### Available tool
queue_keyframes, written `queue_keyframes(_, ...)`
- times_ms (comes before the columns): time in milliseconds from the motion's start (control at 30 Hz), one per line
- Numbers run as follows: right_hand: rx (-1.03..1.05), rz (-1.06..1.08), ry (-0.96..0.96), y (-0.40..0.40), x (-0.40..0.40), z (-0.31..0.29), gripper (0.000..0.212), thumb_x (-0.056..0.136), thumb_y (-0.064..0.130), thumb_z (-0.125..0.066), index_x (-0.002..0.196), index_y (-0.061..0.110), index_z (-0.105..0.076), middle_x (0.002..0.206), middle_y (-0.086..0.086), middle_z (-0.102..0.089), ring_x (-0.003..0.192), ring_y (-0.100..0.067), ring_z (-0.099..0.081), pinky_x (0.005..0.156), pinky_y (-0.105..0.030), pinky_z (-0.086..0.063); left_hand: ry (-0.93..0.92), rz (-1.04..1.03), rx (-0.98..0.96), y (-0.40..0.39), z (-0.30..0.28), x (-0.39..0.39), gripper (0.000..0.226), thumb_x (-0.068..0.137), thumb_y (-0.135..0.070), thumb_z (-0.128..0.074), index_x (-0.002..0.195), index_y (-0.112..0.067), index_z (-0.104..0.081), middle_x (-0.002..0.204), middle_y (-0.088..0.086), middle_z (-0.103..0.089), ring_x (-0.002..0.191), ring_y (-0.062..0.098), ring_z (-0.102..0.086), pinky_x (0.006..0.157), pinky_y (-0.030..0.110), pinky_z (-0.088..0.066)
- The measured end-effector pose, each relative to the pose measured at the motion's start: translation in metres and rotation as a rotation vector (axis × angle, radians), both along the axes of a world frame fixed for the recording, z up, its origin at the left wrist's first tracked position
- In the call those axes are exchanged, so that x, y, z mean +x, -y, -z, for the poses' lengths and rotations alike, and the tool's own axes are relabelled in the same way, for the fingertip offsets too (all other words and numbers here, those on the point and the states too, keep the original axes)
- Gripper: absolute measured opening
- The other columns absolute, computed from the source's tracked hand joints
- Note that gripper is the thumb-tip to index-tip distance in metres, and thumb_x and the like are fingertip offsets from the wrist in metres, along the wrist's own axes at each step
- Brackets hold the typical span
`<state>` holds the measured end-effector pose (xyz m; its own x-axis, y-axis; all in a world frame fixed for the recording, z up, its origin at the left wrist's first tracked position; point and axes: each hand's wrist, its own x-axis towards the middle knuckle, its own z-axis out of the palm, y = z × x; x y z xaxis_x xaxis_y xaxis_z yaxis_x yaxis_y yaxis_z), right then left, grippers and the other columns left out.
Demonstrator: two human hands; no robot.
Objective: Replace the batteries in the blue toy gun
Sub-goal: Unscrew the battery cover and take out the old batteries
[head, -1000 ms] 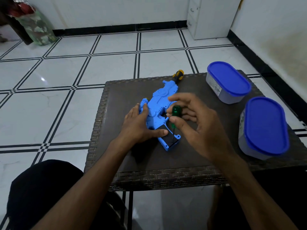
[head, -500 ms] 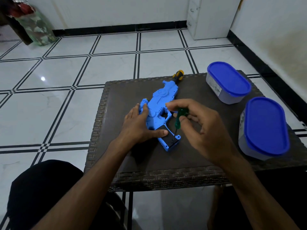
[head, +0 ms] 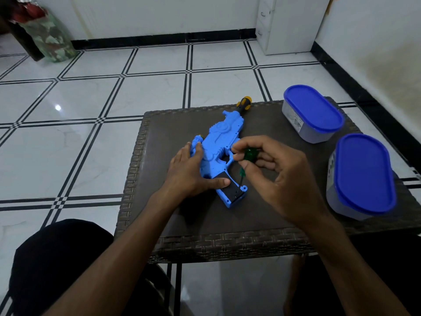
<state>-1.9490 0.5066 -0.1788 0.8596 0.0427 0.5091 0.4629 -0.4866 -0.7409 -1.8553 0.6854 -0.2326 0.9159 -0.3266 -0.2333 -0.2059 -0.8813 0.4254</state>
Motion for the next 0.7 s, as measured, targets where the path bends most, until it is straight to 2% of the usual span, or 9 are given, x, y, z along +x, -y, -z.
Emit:
queue_keyframes(333,0.098,0.029,-0.033,0.004,-0.004,-0.005,0.027,0.085,-0.01,-0.064,0.108,0.004,-0.066,0.103,-0.003,-0.071,0.099,-0.01,-0.069,0.084,-0.024,-0.057,-0.008,0.004,0.001,0.0,-0.002,-0.001,0.121,0.067,-0.073,-0.063,0.154,-0.022,0.004,0.162,0.005,0.01,0.149,0.023,0.006,0.121,0.042,-0.006)
queue_keyframes(533,0.187,0.187,0.02,0.021,-0.001,-0.011,0.027,0.089,-0.004,-0.061,0.108,0.014,-0.063,0.106,0.002,-0.07,0.101,-0.01,-0.069,0.085,-0.025,-0.056,-0.017,0.0,0.01,0.0,-0.001,0.001,0.122,0.066,-0.074,-0.063,0.154,-0.022,0.004,0.162,0.004,0.011,0.149,0.022,0.007,0.12,0.042,-0.006)
queue_keyframes(700,0.146,0.377,0.032,0.039,0.01,0.005,0.026,0.09,-0.004,-0.06,0.112,0.011,-0.062,0.108,0.0,-0.067,0.103,-0.007,-0.067,0.087,-0.02,-0.055,-0.02,0.004,0.016,0.0,-0.001,0.002,0.121,0.067,-0.074,-0.062,0.153,-0.022,0.004,0.161,0.004,0.012,0.149,0.023,0.007,0.12,0.042,-0.006)
